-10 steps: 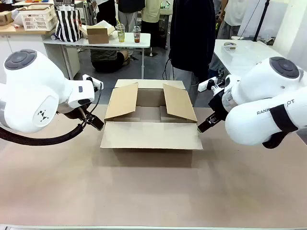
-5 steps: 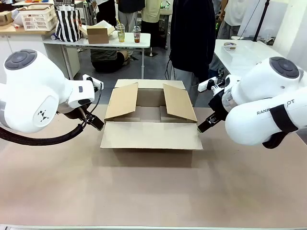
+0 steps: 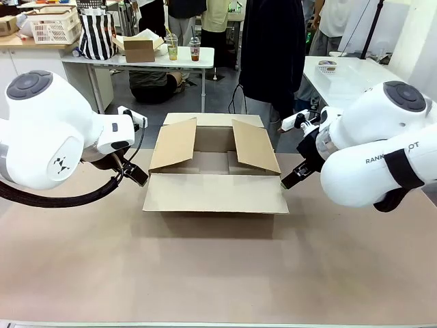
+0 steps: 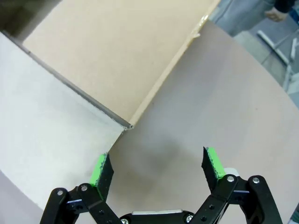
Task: Pack the gift set into the box.
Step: Place both hands on the side flaps of the Package Box and spread them outward.
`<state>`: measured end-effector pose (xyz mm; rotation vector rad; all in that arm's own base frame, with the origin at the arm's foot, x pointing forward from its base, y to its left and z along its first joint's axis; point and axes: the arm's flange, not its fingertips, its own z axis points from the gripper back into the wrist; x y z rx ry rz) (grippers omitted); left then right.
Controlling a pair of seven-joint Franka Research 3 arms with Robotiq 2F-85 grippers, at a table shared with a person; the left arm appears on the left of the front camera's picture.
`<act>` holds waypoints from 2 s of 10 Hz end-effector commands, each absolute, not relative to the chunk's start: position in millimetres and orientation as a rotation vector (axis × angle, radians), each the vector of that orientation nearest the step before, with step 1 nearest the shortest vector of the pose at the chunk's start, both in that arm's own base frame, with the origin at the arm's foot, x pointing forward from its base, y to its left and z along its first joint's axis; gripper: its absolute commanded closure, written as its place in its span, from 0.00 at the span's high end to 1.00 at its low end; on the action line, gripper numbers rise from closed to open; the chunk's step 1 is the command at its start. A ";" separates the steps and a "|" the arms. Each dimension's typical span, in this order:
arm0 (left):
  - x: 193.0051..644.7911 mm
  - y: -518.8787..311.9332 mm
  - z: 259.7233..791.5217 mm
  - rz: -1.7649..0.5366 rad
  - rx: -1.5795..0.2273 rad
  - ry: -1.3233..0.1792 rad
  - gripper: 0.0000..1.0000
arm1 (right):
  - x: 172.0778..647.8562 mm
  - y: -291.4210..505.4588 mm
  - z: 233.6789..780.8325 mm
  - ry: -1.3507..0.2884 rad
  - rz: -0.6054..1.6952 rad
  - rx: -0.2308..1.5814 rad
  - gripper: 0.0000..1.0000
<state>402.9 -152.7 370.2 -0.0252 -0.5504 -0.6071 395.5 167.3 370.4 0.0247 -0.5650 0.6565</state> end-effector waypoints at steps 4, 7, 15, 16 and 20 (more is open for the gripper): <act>394.4 -150.4 400.5 -0.606 -0.072 -0.505 1.00 | 387.4 151.4 415.3 -0.506 0.565 0.042 1.00; 325.6 -152.4 517.7 -0.662 -0.081 -0.503 1.00 | 342.8 138.2 534.4 -0.614 0.381 0.023 1.00; 267.7 -148.1 585.4 -0.820 -0.524 -0.540 1.00 | 301.3 123.7 604.4 -0.685 0.299 0.490 1.00; 267.3 -132.9 587.1 -0.785 -0.688 -0.523 1.00 | 300.7 103.2 616.5 -0.590 0.134 0.659 1.00; 272.9 -45.5 557.5 -0.444 -1.199 -0.598 1.00 | 307.0 14.3 586.7 -0.391 -0.234 1.055 1.00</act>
